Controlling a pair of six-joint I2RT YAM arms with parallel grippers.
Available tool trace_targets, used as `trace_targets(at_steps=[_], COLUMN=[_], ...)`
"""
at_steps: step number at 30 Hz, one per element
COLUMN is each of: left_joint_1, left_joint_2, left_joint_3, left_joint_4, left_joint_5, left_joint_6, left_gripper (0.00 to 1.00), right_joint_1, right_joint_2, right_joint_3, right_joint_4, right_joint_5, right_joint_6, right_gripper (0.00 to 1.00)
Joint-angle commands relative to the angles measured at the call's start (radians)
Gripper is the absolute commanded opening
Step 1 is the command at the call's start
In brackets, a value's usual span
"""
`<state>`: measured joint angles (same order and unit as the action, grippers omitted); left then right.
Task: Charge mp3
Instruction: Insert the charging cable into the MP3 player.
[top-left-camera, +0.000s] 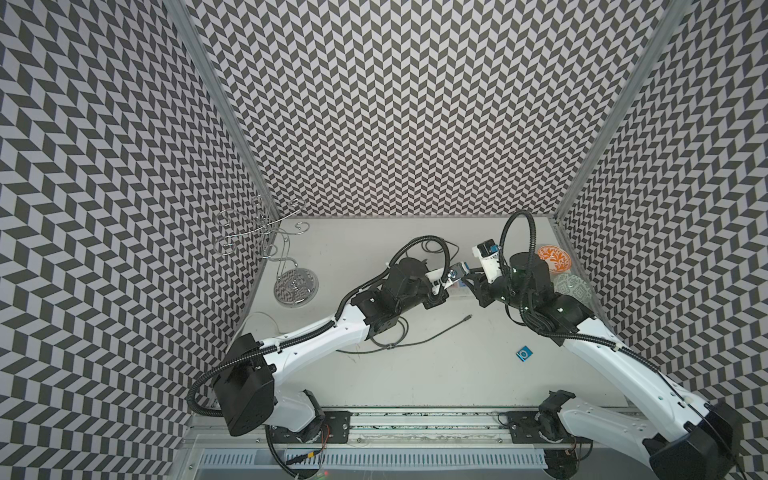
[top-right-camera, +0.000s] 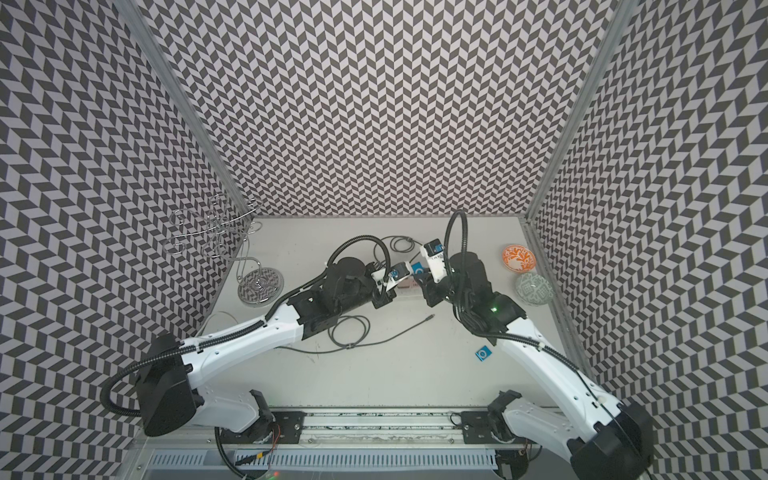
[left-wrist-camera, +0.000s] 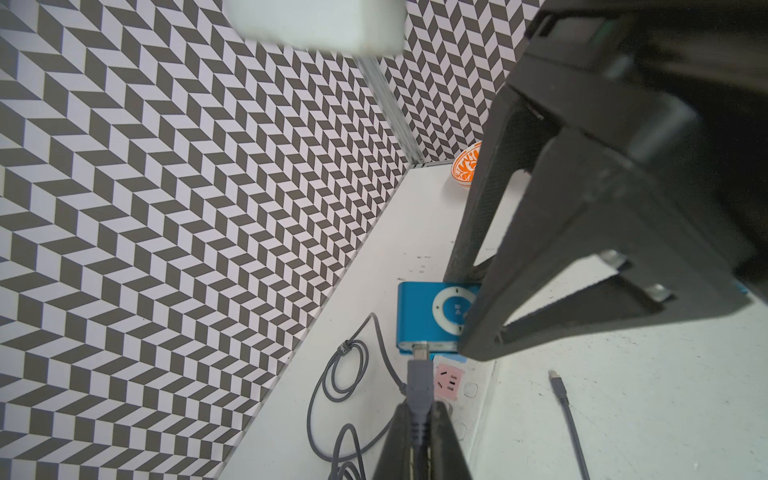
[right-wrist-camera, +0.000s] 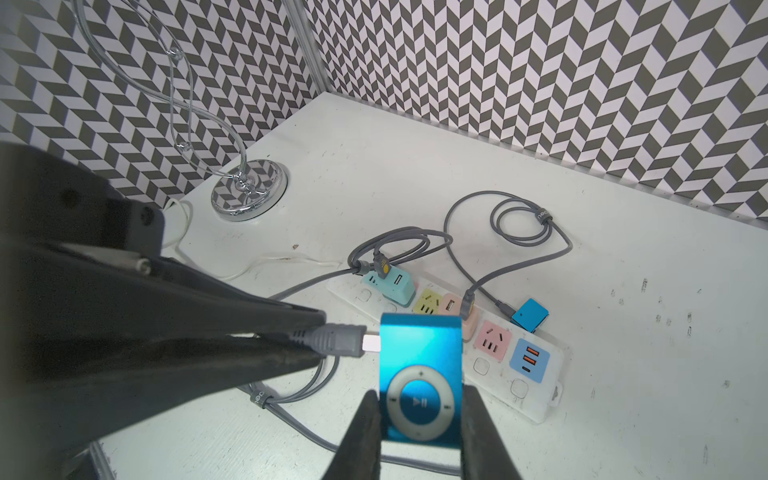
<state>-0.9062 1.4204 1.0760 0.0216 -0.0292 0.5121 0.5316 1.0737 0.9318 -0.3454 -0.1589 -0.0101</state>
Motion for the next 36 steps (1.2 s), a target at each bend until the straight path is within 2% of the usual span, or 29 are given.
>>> trace_targets(at_steps=[1,11,21,31,36], left_joint_1=[-0.011,-0.031,-0.028,0.012,0.036], left_joint_2=[-0.004,-0.008,-0.022,-0.034,-0.032], left_joint_3=[-0.009,-0.03,-0.071,-0.105,-0.124], left_joint_4=[0.065,0.064,0.114,0.156,0.169], left_joint_5=[-0.01,-0.047,-0.029,0.048,0.102], left_joint_6=[0.027,0.088,0.07,0.032,0.022], left_gripper=[0.0,0.0,0.0,0.0,0.0], right_joint_1=[0.016,0.016,0.016,0.038,0.053], right_joint_2=[-0.021,-0.024,-0.028,-0.043,-0.046], right_joint_3=[0.0,0.01,-0.007,-0.039,-0.033], right_joint_4=[0.014,0.01,0.031,0.12,0.118], right_joint_5=[-0.123,-0.139,-0.202,-0.224,-0.203], right_joint_6=[-0.029,-0.02,0.003,0.114,0.111], right_gripper=[0.12,0.11,0.09,0.07,0.07])
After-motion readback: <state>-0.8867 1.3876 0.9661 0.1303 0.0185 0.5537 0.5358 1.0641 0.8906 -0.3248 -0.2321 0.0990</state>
